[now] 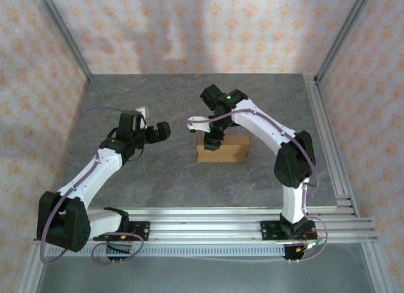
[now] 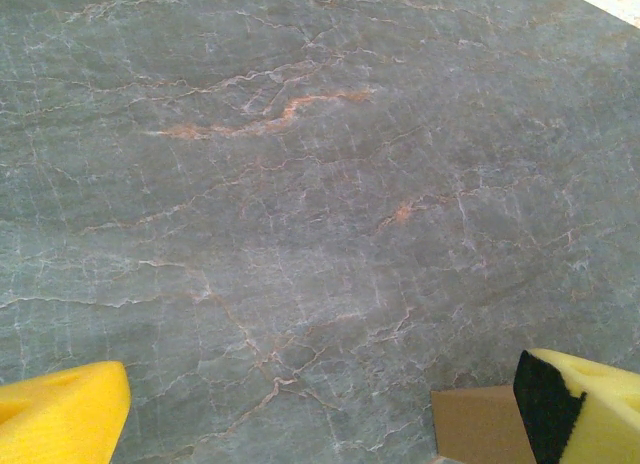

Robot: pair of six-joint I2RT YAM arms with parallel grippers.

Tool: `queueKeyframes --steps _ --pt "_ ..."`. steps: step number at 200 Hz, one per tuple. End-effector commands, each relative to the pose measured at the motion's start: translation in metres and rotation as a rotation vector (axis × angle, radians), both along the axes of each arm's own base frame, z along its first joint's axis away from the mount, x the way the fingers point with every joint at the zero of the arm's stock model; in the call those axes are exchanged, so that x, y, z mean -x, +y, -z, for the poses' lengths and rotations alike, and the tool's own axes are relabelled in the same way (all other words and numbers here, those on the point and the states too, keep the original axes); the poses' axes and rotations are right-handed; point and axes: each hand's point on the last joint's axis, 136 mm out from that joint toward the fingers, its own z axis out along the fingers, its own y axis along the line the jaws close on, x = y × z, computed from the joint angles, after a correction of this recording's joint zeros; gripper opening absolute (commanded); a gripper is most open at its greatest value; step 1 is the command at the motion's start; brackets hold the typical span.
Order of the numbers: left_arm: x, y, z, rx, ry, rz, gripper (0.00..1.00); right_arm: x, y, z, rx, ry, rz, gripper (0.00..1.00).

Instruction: Fold the paper box

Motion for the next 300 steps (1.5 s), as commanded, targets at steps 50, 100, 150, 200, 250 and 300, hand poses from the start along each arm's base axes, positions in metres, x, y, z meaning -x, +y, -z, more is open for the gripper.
queueKeyframes --steps 50,100,150,200,250,300 --pt "0.006 0.004 0.001 -0.026 -0.002 0.015 1.00 -0.001 -0.005 0.000 0.052 0.008 0.006 0.42" --pt "0.004 0.009 0.005 -0.030 -0.006 -0.016 1.00 -0.026 -0.024 -0.018 0.142 -0.169 0.070 0.40" --pt "0.005 0.029 0.016 -0.044 0.024 -0.136 1.00 -0.093 0.002 -0.028 0.146 -0.635 0.100 0.43" --pt "0.012 0.047 0.021 -0.033 0.045 -0.201 1.00 -0.139 0.034 -0.018 0.129 -0.977 0.121 0.44" --pt "0.014 0.046 0.026 -0.013 0.058 -0.201 1.00 -0.168 0.047 0.014 0.091 -1.131 0.190 0.45" --pt "0.017 0.051 0.026 -0.034 0.064 -0.210 1.00 -0.178 0.053 0.055 0.082 -1.160 0.216 0.47"
